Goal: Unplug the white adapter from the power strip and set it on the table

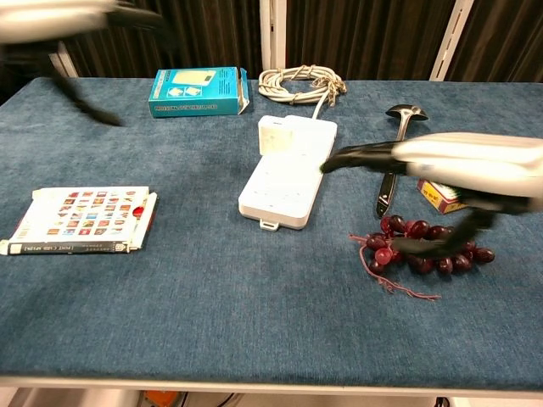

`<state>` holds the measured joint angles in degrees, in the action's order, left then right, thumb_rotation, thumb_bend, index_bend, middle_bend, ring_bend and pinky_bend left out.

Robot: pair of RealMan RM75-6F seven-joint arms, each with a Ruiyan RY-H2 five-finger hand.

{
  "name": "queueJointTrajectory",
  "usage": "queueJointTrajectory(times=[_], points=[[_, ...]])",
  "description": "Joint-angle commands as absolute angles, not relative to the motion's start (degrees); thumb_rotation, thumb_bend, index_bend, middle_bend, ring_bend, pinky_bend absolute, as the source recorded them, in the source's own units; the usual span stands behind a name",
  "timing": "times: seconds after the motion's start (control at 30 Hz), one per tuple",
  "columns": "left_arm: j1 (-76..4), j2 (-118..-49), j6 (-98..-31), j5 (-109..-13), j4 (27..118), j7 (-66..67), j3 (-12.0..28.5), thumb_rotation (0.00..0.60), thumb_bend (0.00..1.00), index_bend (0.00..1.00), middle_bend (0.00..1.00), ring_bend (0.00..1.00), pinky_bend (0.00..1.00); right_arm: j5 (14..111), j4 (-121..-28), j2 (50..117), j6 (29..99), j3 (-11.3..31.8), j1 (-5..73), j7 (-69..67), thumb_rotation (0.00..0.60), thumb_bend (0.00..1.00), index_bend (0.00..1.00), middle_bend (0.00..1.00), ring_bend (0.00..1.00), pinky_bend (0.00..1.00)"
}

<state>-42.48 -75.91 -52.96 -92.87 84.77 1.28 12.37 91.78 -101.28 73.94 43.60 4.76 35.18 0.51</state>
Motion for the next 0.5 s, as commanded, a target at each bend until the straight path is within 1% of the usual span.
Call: queueJointTrajectory(times=[0.03, 0.17, 0.27, 0.5], points=[[-50.1, -81.8, -46.0, -92.8, 78.0, -1.5, 14.1, 0.6, 0.15, 0.2, 0.17, 0.08, 0.13, 87.1, -98.4, 77.9, 39.9, 7.1, 38.6, 2.7, 0.6, 0.33, 0.0, 0.02, 0.0, 0.0], [-55.4, -85.6, -41.5, -92.5, 71.9, -4.4, 13.5, 0.6, 0.16, 0.23, 0.18, 0.08, 0.15, 83.1, -95.5, 81.0, 37.7, 8.0, 41.1, 4.9, 0.6, 0.33, 0.0, 0.02, 0.0, 0.0], [-58.4, -88.0, -39.5, -92.6, 67.6, -5.4, 12.7, 0.6, 0.17, 0.24, 0.18, 0.08, 0.17, 81.0, -93.6, 82.8, 36.9, 8.3, 42.6, 5.8, 0.6, 0.33, 0.0, 0.03, 0.0, 0.0], [-62.9, -92.0, -39.5, -94.3, 61.4, -9.0, 10.5, 0.6, 0.18, 0.24, 0.19, 0.08, 0.2, 77.5, -90.3, 85.4, 35.7, 7.9, 44.7, 6.4, 0.6, 0.33, 0.0, 0.03, 0.0, 0.0]])
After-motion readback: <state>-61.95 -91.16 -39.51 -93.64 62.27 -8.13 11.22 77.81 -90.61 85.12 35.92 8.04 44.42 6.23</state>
